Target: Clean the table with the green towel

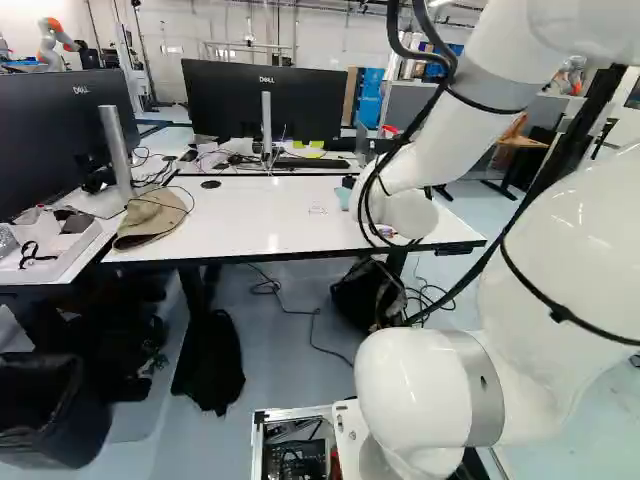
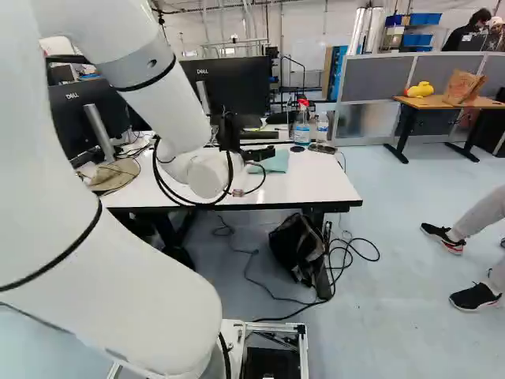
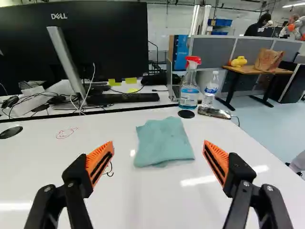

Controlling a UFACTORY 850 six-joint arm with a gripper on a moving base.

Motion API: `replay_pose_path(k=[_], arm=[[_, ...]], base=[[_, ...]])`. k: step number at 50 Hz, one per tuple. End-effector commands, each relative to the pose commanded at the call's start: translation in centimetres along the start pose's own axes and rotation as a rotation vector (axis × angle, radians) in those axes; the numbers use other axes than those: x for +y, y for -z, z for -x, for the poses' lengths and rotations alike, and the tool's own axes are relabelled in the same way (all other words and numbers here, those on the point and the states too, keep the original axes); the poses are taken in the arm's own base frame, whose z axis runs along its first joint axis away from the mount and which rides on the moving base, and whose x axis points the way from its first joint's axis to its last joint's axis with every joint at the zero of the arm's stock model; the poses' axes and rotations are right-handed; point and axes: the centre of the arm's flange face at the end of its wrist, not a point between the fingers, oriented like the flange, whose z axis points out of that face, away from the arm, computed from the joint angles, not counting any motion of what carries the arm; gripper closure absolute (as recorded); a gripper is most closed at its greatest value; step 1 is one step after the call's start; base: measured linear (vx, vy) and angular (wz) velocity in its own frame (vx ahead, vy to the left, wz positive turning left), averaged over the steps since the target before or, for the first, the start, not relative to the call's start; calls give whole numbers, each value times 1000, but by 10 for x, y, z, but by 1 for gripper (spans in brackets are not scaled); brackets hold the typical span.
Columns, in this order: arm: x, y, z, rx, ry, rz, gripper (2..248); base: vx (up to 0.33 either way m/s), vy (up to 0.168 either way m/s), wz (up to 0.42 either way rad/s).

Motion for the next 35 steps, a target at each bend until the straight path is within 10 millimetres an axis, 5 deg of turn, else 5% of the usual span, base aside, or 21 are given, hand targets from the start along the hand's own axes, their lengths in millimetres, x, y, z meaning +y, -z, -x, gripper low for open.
replay_pose_path(k=[35], arm=[[27, -66, -14, 0, -12, 59, 3]], base=[[0, 0, 0]])
